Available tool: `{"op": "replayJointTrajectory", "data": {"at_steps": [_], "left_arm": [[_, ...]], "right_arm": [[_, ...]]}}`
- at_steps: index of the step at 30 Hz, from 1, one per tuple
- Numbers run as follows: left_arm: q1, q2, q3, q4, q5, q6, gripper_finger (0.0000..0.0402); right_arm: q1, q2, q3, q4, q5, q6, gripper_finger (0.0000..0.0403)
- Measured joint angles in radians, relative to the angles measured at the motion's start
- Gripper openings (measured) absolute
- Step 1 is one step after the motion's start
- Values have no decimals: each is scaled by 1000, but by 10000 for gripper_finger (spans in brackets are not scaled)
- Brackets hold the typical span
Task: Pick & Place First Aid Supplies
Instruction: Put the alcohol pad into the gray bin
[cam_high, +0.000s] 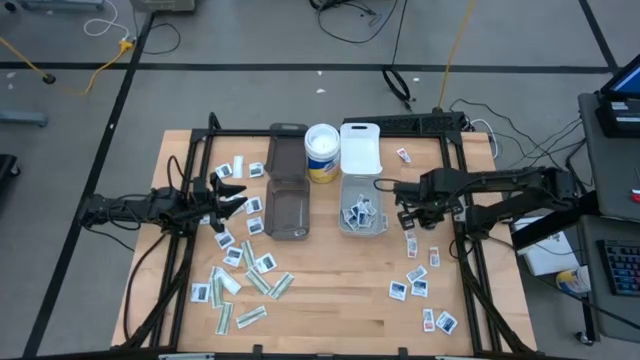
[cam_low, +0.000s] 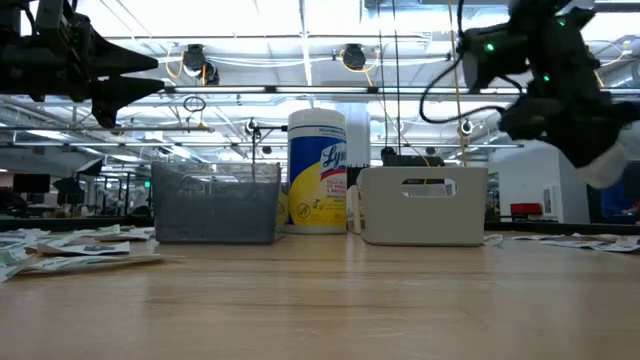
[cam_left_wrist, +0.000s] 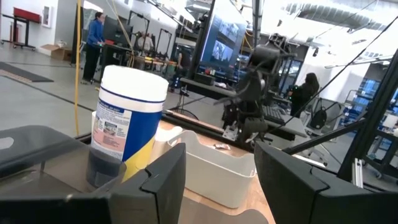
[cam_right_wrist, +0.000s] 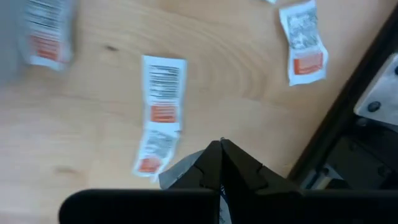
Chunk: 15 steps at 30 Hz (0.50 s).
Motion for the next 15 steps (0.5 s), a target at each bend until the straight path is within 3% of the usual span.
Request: {"op": "replayJointTrajectory", "data": {"at_steps": [8, 15], "left_arm": [[0, 0, 0, 0, 0, 0, 196], [0, 0, 0, 0, 0, 0, 196]], "right_arm": [[-62, 0, 144, -104, 47, -54, 0], [-77, 15, 180, -114, 47, -60, 0]]}}
